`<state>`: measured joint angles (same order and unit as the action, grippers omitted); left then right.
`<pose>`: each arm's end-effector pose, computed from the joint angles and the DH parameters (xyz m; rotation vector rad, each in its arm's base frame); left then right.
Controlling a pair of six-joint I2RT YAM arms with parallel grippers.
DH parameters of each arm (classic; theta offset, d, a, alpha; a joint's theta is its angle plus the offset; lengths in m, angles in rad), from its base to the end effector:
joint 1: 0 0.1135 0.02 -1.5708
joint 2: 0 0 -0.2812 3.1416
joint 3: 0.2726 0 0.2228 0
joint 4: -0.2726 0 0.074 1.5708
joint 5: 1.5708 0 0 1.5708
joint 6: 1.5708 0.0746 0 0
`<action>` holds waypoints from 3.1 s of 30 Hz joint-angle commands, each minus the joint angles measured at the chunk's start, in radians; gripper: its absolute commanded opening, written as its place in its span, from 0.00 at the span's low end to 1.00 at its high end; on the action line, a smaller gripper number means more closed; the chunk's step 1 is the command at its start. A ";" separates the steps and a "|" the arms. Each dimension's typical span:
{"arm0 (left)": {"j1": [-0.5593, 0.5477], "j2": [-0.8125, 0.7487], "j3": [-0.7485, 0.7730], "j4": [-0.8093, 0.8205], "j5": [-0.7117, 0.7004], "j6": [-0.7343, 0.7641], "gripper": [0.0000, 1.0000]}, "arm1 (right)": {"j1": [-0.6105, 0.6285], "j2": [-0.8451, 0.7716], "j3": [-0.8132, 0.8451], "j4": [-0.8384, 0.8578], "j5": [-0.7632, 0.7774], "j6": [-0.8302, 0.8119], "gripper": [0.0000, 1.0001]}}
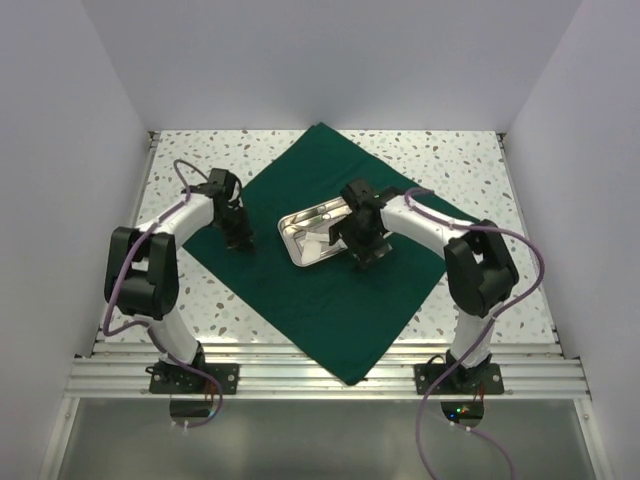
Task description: Prepare the surgical pack
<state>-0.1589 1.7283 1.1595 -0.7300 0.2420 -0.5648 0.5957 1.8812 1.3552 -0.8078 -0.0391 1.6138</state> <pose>0.3097 -0.0677 0.1851 -0.5438 2.8852 -0.4761 0.2934 0.2024 0.1810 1.4802 2.6666 0.3512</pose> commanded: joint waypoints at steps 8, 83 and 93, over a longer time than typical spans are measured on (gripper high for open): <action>-0.059 0.140 0.169 0.001 0.019 -0.027 0.00 | -0.184 -0.119 0.231 -0.091 0.087 -0.783 0.80; -0.321 0.286 0.373 -0.080 0.008 -0.044 0.00 | -0.332 0.096 0.190 -0.085 -0.392 -1.092 0.00; -0.352 0.221 0.276 -0.051 0.014 -0.060 0.00 | -0.332 0.056 0.087 -0.071 -0.372 -1.108 0.00</action>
<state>-0.4683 2.0068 1.4586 -0.8692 0.1566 -0.5980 0.2298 1.9999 1.4509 -0.9031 -0.2993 0.4774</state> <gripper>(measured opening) 0.005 0.008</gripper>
